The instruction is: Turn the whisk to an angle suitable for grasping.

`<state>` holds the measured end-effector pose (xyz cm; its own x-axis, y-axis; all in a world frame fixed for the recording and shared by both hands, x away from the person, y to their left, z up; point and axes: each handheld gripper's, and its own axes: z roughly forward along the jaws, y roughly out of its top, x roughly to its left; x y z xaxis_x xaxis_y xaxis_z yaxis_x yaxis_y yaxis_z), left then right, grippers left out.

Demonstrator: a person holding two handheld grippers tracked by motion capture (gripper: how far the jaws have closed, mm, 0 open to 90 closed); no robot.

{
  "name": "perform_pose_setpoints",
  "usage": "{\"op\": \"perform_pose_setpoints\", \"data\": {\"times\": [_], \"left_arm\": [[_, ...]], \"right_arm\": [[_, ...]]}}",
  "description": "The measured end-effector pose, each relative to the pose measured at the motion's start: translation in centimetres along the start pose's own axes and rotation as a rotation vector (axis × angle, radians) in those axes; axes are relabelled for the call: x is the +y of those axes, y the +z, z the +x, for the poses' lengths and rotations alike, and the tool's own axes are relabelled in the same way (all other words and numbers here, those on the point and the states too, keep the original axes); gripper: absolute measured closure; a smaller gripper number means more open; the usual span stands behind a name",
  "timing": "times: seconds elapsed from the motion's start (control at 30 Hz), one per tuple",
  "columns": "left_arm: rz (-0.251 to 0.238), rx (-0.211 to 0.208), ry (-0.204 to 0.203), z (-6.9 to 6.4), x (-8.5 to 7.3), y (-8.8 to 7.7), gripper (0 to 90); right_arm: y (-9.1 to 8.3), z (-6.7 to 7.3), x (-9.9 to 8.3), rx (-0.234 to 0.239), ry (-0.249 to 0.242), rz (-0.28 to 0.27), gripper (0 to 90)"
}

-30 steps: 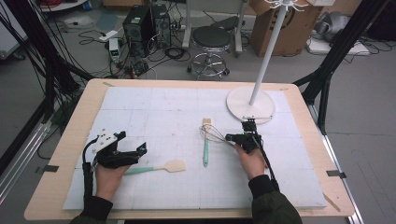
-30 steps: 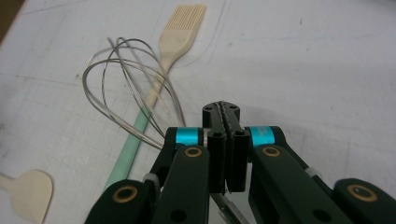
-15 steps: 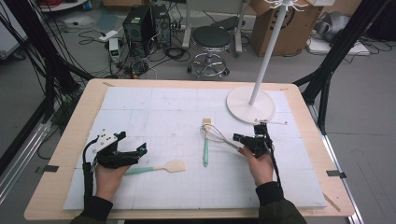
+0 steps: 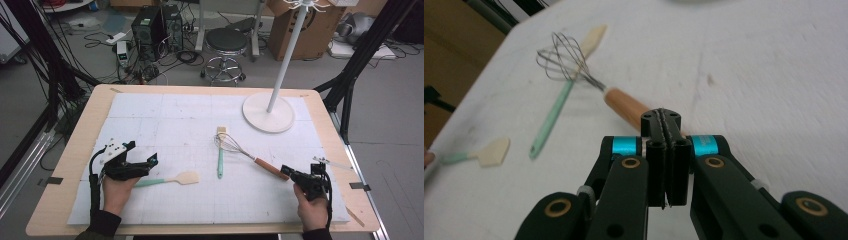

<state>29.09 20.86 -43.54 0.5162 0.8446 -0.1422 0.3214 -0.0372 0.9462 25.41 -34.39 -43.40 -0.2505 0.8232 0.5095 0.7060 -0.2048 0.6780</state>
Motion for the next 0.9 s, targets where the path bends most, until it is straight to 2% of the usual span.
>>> {"op": "perform_pose_setpoints", "data": {"times": [0.17, 0.3, 0.53, 0.9], "left_arm": [[0.000, 0.002, -0.001, -0.1, 0.0, 0.0, 3.3], [0.001, -0.001, 0.000, -0.1, 0.0, 0.1, 3.3], [0.000, 0.001, -0.001, -0.1, 0.0, 0.1, 3.3], [0.001, 0.000, 0.003, -0.1, 0.0, 0.0, 3.3]], "right_arm": [[-1.5, -1.4, -1.8, -0.043, 0.011, 0.007, 89.6], [-1.9, -2.6, -2.5, -0.057, 0.056, 0.021, 89.6], [-0.5, -2.4, -2.5, -0.077, 0.047, 0.058, 89.6], [-0.2, -2.5, -2.2, -0.084, 0.052, 0.066, 89.6]]}}
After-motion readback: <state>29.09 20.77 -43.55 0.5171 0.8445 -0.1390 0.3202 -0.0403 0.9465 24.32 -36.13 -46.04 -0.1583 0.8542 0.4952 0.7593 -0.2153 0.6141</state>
